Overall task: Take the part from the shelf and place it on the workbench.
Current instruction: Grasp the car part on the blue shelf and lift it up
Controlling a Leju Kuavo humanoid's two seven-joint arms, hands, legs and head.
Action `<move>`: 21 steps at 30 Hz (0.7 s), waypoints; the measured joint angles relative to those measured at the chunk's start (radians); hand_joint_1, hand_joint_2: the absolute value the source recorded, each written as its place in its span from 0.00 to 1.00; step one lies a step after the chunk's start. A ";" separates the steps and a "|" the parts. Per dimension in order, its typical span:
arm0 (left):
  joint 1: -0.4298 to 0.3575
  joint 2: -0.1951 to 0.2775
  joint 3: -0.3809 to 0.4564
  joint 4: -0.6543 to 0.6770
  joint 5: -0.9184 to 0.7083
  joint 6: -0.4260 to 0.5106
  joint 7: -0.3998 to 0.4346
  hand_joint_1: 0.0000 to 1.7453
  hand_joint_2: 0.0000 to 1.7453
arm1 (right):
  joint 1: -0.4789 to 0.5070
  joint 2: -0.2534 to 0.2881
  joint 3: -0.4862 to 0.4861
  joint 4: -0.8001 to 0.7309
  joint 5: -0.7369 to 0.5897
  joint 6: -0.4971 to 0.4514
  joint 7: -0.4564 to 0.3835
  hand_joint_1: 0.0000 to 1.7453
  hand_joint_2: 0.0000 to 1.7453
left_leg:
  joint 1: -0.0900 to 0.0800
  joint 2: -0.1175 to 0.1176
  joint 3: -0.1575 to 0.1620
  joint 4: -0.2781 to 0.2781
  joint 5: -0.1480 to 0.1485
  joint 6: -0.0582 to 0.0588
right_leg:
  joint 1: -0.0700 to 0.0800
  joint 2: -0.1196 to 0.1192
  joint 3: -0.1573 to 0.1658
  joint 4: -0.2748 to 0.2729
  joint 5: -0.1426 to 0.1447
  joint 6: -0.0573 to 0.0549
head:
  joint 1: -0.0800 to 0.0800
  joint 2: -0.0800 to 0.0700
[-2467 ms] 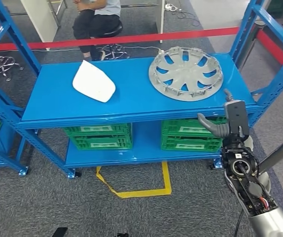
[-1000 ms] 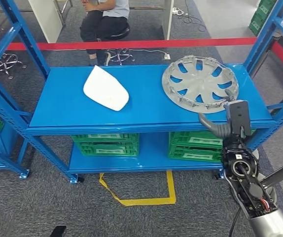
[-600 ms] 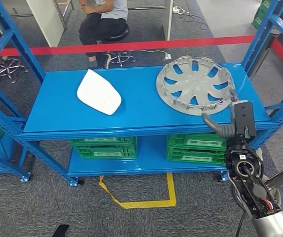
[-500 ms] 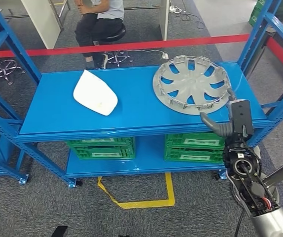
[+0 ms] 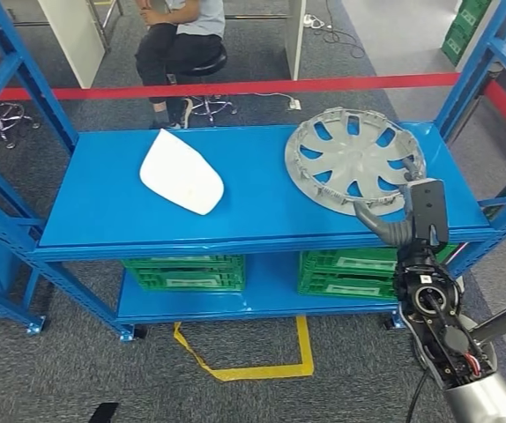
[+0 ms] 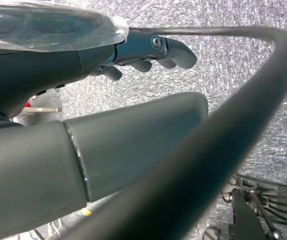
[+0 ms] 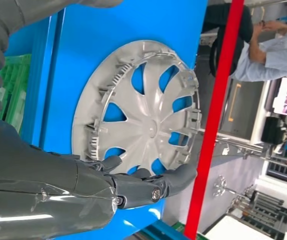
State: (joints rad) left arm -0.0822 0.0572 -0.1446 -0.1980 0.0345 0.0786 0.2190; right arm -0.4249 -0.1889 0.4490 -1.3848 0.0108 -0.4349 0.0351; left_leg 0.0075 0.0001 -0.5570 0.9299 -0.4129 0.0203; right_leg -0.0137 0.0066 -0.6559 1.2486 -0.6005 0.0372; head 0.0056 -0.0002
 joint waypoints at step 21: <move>-0.006 0.000 -0.014 0.000 -0.001 0.002 0.003 0.00 0.00 | 0.005 -0.002 -0.001 -0.005 0.001 0.011 -0.003 0.00 1.00 | -0.006 -0.002 -0.050 0.047 0.019 -0.033 | 0.007 0.006 0.146 -0.301 0.142 -0.045 | -0.034 0.000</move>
State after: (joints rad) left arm -0.0880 0.0573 -0.1581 -0.1980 0.0340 0.0809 0.2220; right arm -0.4199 -0.1907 0.4478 -1.3903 0.0118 -0.4242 0.0321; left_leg 0.0011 -0.0019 -0.6066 0.9773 -0.3935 -0.0128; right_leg -0.0069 0.0125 -0.5104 0.9473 -0.4586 -0.0078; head -0.0286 -0.0004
